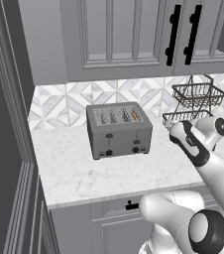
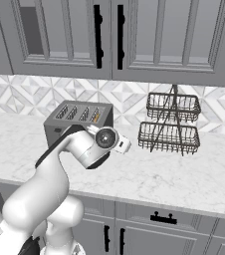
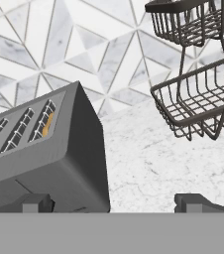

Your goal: Start the toaster. Once the lever pops up, take the bread to the plate on the dining counter.

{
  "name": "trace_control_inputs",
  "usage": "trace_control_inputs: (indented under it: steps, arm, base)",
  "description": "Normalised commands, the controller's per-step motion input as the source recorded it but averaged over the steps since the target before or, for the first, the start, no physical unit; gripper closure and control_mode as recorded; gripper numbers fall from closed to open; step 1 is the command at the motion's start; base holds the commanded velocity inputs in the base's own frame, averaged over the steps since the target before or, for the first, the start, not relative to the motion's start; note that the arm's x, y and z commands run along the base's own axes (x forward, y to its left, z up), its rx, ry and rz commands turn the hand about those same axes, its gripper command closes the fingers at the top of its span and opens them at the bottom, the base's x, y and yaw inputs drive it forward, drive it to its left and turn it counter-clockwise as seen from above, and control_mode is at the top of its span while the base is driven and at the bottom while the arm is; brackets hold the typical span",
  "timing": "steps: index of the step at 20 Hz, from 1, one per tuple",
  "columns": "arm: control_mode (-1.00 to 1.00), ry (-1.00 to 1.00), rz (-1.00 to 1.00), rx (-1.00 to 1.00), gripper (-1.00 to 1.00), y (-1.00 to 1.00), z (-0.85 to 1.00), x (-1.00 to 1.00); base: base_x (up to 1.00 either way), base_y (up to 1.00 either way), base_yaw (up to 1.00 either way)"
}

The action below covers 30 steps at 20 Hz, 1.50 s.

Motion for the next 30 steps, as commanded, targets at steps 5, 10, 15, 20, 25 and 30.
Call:
trace_control_inputs:
  steps: [5, 10, 15, 20, 25, 30]
  arm:
    - [-1.00, 0.00, 0.00, 0.00, -1.00, 0.00, 0.00, 0.00]
    - [-1.00, 0.00, 0.00, 0.00, -1.00, 0.00, 0.00, 0.00]
    - [-1.00, 0.00, 0.00, 0.00, -1.00, 0.00, 0.00, 0.00]
    - [-1.00, 0.00, 0.00, 0.00, -1.00, 0.00, 0.00, 0.00]
    - [-1.00, 0.00, 0.00, 0.00, -1.00, 0.00, 0.00, 0.00]
    - [-1.00, 0.00, 0.00, 0.00, -1.00, 0.00, 0.00, 0.00]
  base:
    - [0.00, 0.00, 0.00]
    - [0.00, 0.00, 0.00]
    - [0.00, 0.00, 0.00]
    - [0.00, 0.00, 0.00]
    - [0.00, 0.00, 0.00]
    - [0.00, 0.00, 0.00]
